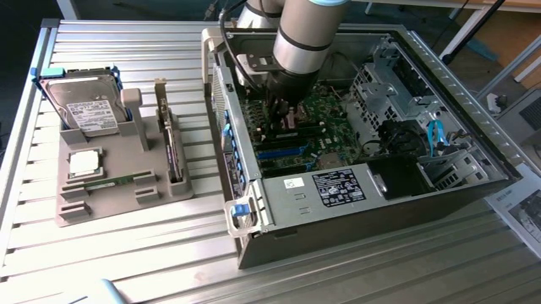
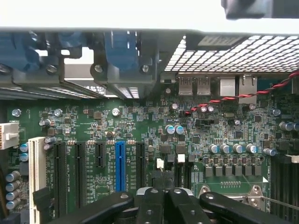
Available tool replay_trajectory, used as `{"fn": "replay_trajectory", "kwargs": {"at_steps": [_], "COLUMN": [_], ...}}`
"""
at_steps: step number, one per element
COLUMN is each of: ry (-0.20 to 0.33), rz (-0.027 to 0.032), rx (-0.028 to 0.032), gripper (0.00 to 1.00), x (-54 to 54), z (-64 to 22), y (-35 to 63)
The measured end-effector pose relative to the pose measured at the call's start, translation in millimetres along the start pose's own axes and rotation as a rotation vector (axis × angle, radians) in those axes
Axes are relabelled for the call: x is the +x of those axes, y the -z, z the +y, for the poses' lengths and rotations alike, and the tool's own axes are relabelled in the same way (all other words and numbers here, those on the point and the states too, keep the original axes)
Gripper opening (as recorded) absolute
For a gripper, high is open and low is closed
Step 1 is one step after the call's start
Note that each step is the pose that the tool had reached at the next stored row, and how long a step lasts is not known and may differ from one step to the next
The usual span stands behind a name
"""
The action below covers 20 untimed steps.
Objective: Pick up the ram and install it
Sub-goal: 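Press down the ram until it locks into place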
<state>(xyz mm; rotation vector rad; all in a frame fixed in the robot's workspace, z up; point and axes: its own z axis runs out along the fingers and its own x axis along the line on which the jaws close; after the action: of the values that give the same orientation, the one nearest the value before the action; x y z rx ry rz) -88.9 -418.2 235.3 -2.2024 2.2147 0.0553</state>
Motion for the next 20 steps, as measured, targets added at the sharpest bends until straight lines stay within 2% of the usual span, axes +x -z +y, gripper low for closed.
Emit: {"fn": "replay_trajectory", "kwargs": {"at_steps": [5,8,13,19,20], "ry": [0.000,0.000,0.000,0.000,0.000], "rz": [0.0018,0.0044,0.0120,0.0253,0.0252], "rx": [-0.0001,-0.0001,0.0001,0.0000,0.0001], "gripper": [0.10,0.10,0.10,0.10,0.10], "x": [-0.4,-0.8,-1.3,-1.9,-1.9], "z": [0.2,0.3,0.4,0.5,0.5], "y": [10.2,19.9,29.9,40.2,40.2]}}
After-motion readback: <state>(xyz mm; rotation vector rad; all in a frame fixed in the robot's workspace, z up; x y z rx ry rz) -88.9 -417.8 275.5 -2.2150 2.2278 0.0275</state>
